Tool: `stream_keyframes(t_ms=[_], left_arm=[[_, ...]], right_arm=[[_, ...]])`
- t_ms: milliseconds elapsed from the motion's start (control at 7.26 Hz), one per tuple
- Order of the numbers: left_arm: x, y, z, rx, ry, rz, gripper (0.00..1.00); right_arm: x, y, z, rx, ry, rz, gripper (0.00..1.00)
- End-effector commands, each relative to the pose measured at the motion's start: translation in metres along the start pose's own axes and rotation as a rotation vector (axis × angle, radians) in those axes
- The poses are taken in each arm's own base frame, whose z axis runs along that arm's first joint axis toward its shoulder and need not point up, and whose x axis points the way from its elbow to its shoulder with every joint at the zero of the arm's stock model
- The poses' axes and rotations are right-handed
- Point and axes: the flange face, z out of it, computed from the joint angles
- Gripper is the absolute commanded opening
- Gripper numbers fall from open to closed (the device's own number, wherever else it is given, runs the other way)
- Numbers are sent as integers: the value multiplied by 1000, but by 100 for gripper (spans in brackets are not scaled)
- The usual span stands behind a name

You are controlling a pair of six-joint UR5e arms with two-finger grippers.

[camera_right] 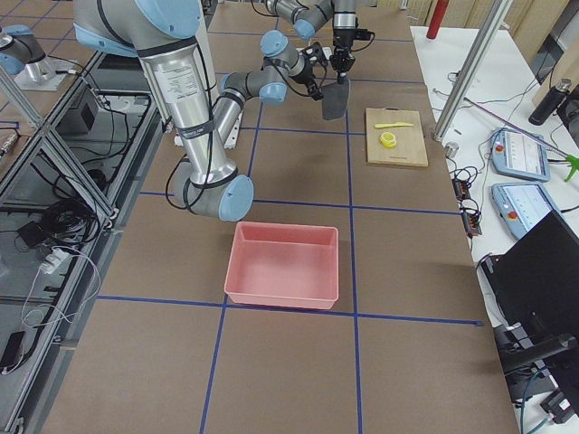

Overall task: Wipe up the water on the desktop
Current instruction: 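Grasp the cloth with the right gripper while the left gripper releases it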

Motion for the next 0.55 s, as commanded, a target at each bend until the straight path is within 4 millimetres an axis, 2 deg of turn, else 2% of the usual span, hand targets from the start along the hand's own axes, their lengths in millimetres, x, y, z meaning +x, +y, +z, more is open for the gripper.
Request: stream_keyframes(t_ms=[0,275,413], left_arm=[[1,23,-6,-25,21,-32,0],[-4,35,-4,-41,21,-47,0],[-4,39,-6,-46,25,-43,0]], right_arm=[[-2,8,7,62,54,-15,100],[-12,27,19,114,30,-13,98],[-17,43,26,113,-6,-8,57]])
